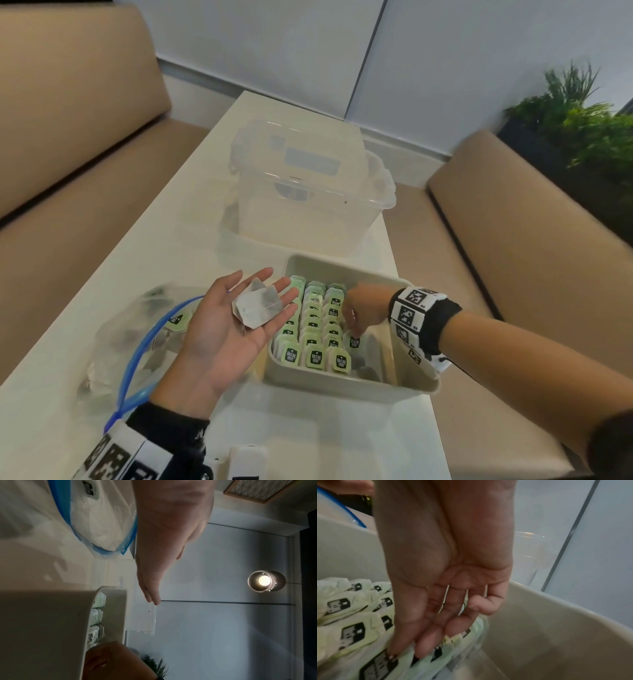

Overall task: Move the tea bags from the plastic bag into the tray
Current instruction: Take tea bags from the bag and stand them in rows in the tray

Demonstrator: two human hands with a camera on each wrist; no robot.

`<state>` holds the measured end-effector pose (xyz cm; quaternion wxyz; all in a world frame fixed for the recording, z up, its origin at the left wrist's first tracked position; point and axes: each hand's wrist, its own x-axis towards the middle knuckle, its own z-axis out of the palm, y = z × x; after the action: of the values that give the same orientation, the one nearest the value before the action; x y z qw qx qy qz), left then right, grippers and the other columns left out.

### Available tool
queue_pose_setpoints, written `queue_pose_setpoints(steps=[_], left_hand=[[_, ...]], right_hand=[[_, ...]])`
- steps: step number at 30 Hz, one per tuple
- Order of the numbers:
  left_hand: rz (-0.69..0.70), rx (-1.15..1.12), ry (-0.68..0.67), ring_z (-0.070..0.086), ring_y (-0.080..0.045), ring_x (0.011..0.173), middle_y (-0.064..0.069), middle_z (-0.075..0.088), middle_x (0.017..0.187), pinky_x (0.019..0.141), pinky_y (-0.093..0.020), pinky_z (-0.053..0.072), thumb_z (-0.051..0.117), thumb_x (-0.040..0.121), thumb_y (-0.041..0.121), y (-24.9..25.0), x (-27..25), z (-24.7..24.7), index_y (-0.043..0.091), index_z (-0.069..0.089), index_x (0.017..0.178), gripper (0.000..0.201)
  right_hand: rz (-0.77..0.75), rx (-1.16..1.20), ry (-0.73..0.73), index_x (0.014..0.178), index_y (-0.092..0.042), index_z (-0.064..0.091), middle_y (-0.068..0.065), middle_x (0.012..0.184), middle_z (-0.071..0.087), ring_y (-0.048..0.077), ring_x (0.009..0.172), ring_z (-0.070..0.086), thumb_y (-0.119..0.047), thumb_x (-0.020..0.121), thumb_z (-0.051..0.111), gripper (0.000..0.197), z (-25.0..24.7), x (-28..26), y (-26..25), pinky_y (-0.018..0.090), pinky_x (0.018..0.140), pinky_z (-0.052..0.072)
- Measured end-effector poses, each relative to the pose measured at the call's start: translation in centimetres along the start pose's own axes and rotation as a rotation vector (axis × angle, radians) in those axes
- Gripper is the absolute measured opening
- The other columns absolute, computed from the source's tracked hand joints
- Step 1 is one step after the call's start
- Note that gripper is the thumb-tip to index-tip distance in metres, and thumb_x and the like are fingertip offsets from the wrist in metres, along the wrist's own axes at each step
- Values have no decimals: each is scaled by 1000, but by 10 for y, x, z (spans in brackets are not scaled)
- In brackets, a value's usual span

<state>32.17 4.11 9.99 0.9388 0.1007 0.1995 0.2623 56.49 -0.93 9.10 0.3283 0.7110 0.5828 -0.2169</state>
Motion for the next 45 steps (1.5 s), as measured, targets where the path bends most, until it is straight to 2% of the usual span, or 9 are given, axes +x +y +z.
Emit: queue_pose_setpoints(steps=[2,5,8,14,21,25,28,33,45], left_hand=[[-18,-25,-18,61,-44,109,-26,64,117,85,-61,48,90,38,18,-1,1,0,0,71,104,70],[-7,-50,36,60,-41,112,-23,66,114,87,-60,48,61,80,29,-3,3,4,5,65,105,35],[38,-101,83,61,-37,107,-22,65,113,97,-52,45,46,92,33,-6,6,9,7,60,100,30],[58,-134,0,67,-19,66,-8,63,78,57,-25,56,38,96,31,-11,7,15,11,56,91,27],[71,-27,-50,56,-28,112,-20,57,121,89,-37,54,60,82,30,-6,5,7,14,47,118,42],[104,-1,-158,62,-28,95,-14,63,100,82,-38,57,78,59,5,-6,5,6,9,56,112,58],[142,99,-155,67,-24,85,-13,67,97,72,-31,58,72,68,-1,-8,2,9,11,57,113,49],[225,260,-78,67,-15,73,-9,71,89,57,-20,55,66,69,12,-14,2,20,11,62,102,33],[348,423,-65,64,-8,69,-2,69,78,63,-18,53,68,68,15,-22,-1,32,12,67,87,20]], right_hand=[[33,-43,56,99,-13,70,2,103,68,22,94,61,-39,80,69,33,-8,-9,-3,36,86,52],[-27,192,490,81,-18,61,-2,81,63,16,74,59,-30,84,65,13,-33,-32,-11,31,72,53],[-378,530,820,75,-16,57,-6,63,56,7,56,50,-27,82,69,18,-57,-62,-38,14,55,40],[-595,529,767,82,-13,65,-7,71,63,3,62,57,-33,71,80,27,-63,-73,-85,10,59,44],[-505,651,816,80,-11,68,-7,68,66,2,65,61,-18,82,68,7,-71,-82,-79,6,58,43],[-486,729,810,80,-13,66,-6,72,67,4,65,63,-19,85,68,8,-86,-93,-66,9,57,48],[-463,777,840,77,-8,64,2,73,69,12,61,65,-14,83,70,10,-92,-100,-57,20,57,55],[-450,805,914,90,-13,60,-4,74,68,8,63,65,-8,78,74,19,-97,-106,-52,13,63,51],[-461,527,940,98,-19,72,-15,75,63,7,72,65,-13,82,69,17,-104,-132,-62,18,71,54]])
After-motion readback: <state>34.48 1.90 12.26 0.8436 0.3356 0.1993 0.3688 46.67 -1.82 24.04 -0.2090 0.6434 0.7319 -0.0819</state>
